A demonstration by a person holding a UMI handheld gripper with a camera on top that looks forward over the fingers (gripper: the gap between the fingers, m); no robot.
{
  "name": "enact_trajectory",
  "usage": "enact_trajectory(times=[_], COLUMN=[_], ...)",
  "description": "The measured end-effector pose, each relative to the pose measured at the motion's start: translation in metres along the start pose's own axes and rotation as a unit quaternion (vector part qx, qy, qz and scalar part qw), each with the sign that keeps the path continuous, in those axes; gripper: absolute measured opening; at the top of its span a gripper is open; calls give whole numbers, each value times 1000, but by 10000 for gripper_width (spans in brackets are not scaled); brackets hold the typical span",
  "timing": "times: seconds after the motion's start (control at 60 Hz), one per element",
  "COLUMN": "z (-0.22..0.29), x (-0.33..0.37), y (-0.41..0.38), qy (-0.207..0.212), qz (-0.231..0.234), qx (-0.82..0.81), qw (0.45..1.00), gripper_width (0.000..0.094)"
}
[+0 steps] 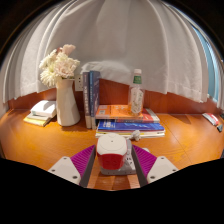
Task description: Unplug charger
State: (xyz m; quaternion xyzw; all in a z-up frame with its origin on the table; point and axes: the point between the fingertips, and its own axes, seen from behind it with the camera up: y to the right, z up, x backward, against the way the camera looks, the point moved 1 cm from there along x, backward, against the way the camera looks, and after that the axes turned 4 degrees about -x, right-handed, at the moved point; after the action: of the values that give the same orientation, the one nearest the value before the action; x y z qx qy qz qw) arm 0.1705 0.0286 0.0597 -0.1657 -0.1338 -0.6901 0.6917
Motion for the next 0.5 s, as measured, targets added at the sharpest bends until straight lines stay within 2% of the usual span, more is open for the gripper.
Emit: enact_trajectory(times=[0.033,0.067,0.233,0.4,0.45,0.5], z=[1,0,-1,3,42,123], x=[-8,-13,-16,-14,-2,22], y=[-3,-6,-5,-3,3,12], qy=[-2,-7,-30,-84,-41,66], qz=[5,11,9,18,13,1], qx=[2,1,-6,-52,-71,-46], qw=[1000,1000,1000,995,997,997], gripper_width=[624,498,425,366,369,368])
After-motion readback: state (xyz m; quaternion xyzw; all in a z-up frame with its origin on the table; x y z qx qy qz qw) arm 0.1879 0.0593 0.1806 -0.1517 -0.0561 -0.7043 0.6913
